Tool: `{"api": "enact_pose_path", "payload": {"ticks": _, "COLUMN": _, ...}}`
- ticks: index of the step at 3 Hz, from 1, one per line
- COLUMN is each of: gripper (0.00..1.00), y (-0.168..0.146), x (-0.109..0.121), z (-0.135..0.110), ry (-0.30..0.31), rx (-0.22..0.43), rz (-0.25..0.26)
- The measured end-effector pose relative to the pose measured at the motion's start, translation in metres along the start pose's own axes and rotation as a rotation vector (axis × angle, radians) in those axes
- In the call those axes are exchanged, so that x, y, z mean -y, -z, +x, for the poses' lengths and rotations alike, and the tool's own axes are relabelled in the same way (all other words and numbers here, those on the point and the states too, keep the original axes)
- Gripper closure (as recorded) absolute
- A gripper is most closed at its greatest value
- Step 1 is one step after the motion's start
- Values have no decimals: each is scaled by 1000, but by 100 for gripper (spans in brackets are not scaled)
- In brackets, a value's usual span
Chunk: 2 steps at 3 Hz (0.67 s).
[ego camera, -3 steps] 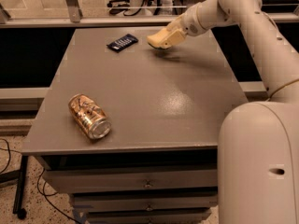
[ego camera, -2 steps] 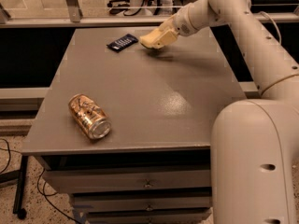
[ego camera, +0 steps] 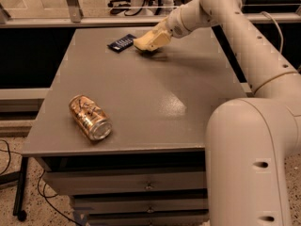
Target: Move sponge near rxbar blueberry
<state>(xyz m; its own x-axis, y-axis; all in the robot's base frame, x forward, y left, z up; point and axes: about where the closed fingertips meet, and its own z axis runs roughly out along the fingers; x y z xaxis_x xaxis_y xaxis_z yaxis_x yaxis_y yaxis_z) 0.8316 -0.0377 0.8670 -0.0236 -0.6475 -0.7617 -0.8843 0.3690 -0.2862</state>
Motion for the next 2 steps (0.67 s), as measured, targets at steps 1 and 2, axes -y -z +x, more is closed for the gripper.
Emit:
{"api": "enact_pose_path", "payload": {"ticks": 1, "gripper": 60, "y": -4, "x": -2, "z": -3, "ry": -2, "rx": -3, "rz": -6}}
{"api": "enact_pose_path", "payload": {"ticks": 2, "gripper": 37, "y": -8, "x": -4, "z": -7, "ry": -3, "rx": 4, "rz": -14}}
